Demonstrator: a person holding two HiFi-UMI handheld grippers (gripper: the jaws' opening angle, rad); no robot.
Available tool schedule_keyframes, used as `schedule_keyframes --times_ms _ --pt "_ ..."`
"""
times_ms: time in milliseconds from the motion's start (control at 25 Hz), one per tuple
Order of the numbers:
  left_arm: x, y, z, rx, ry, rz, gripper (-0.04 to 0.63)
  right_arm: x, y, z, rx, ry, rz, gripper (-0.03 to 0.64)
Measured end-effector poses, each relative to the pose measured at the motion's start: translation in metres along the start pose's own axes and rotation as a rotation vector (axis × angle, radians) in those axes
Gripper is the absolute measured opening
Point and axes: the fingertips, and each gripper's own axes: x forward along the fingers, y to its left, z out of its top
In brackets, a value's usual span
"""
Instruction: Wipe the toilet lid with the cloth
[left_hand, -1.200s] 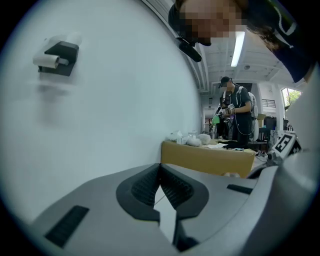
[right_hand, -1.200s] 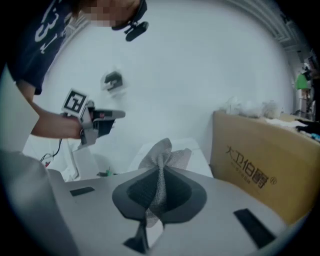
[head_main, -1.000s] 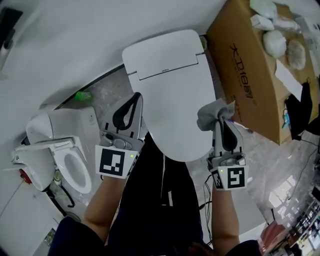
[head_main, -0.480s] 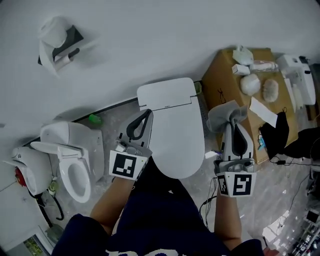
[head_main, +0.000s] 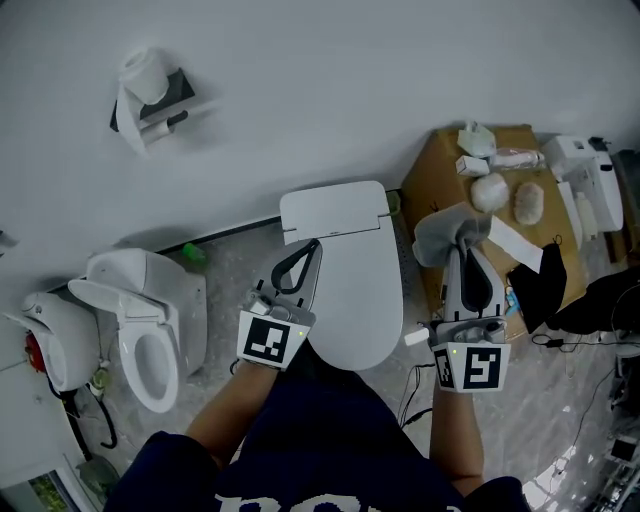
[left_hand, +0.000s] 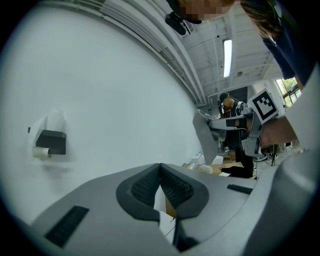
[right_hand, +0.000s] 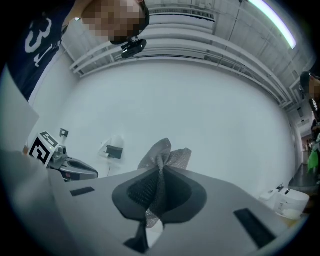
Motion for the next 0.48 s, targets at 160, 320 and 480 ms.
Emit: schedule_keyframes --times_ms 160,320,480 --pt "-0.010 0.000 0.023 -0.007 -0.022 0.003 0.014 -0.007 0.008 0.018 -0.014 -0.004 0.005 0.034" --pt "-0.020 0.003 0.042 -0.012 -0.032 0.008 0.014 -0.013 0.014 0.039 -0.030 -0.009 0.007 0.034" --pt "-0.030 0.009 0.059 -0.016 -0.035 0.010 0.013 -0.015 0.021 0.059 -0.039 -0.016 0.008 0.034"
